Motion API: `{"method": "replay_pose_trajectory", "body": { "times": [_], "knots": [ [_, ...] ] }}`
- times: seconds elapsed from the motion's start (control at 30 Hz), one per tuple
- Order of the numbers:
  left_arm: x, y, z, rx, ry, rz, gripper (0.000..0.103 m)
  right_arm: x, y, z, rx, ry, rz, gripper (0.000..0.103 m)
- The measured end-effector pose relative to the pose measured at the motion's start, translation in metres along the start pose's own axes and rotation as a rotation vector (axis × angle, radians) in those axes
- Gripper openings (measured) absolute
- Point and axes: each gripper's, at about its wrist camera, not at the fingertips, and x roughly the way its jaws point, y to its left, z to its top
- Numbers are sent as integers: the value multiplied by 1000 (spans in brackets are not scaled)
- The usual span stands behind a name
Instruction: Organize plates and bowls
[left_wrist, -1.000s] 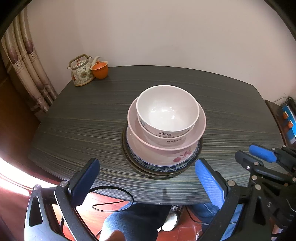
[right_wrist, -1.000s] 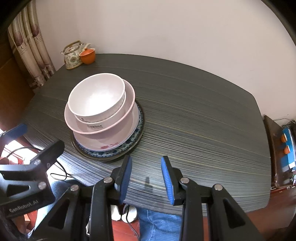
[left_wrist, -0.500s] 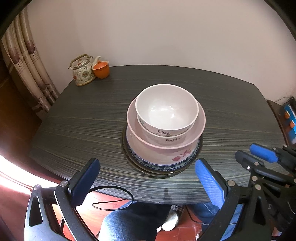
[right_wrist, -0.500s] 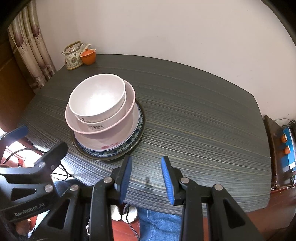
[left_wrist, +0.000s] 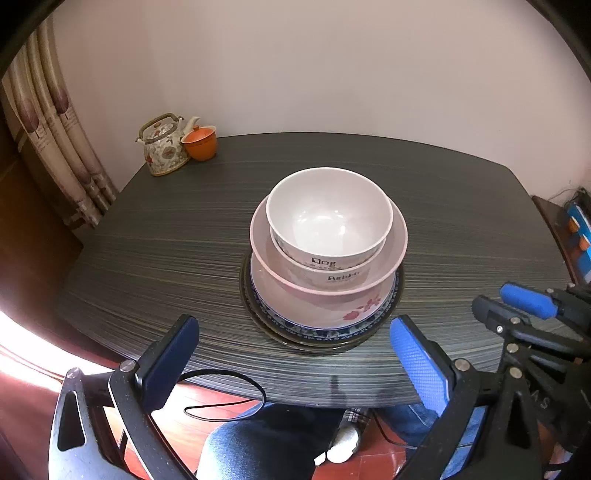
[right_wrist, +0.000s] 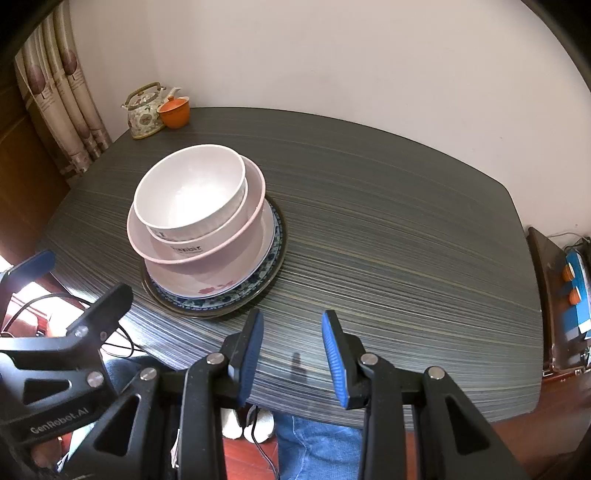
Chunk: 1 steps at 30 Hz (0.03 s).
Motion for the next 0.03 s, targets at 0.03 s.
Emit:
{"method": "replay_pose_trajectory", "body": {
  "times": [0.03],
  "knots": [
    [0, 0, 0, 1, 1, -2, 103, 0, 0, 0, 0, -1, 2, 33]
  ]
}}
